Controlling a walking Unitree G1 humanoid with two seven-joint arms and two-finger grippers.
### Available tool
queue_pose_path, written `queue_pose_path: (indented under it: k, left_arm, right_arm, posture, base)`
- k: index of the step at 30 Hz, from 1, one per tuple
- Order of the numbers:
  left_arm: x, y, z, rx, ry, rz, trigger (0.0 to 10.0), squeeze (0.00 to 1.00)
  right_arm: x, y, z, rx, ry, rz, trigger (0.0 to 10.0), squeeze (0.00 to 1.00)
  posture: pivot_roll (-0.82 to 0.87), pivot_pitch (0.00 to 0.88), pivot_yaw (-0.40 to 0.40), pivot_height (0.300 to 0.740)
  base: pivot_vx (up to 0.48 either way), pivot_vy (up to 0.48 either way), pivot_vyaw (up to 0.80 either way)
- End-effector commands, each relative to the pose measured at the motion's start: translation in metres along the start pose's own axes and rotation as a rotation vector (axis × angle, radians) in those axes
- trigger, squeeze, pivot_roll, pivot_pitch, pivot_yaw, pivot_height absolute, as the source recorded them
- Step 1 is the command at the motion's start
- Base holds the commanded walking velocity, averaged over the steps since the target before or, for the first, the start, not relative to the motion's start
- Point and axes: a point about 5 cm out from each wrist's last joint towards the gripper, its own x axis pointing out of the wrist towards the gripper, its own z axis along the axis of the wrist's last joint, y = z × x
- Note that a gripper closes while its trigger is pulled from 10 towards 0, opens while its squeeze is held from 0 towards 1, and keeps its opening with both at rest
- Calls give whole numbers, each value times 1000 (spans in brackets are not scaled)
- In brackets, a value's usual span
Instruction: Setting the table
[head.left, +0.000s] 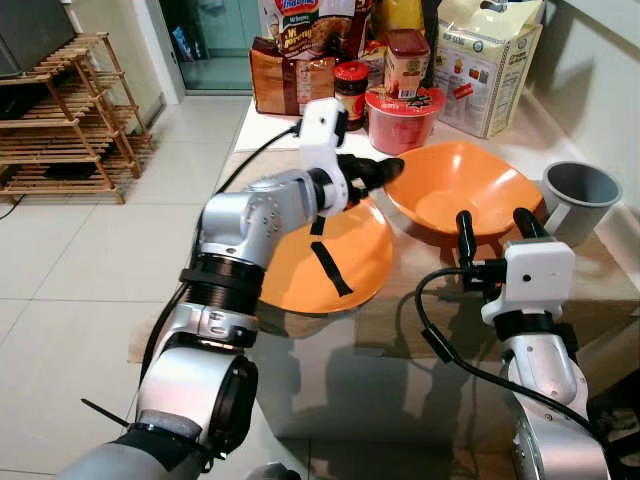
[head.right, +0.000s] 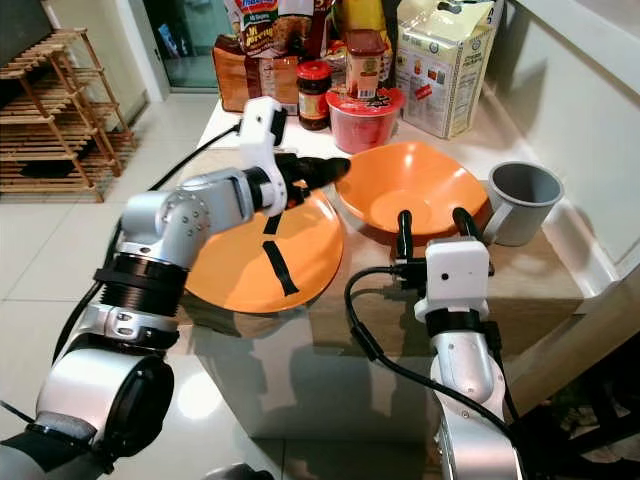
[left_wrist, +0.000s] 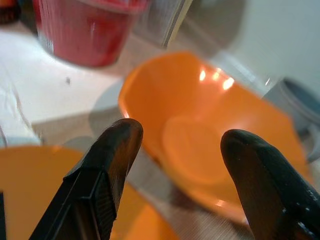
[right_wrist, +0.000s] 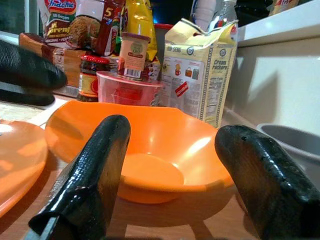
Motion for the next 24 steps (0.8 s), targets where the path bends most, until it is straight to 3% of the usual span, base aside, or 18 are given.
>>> queue_pose_path:
  k: [1, 14, 24]
  left_arm:
    - [-1, -2, -1, 33, 11, 4, 10000, 0]
    - [6, -10, -8, 25, 49, -23, 10000, 0]
    - [13, -4, -20, 24, 95, -1, 10000, 0]
  right_arm:
    - [1, 3, 0, -3, -6, 6, 10000, 0]
    - [0, 3, 5, 1, -17, -6, 10000, 0]
    - [-10, -1, 8, 14, 1, -3, 10000, 0]
  posture:
    - [-20, 0, 75, 740]
    - [-26, 0, 87, 740]
    - [-53, 0, 107, 740]
  base:
    - [0, 0, 0]
    - [0, 0, 0]
    - [0, 0, 0]
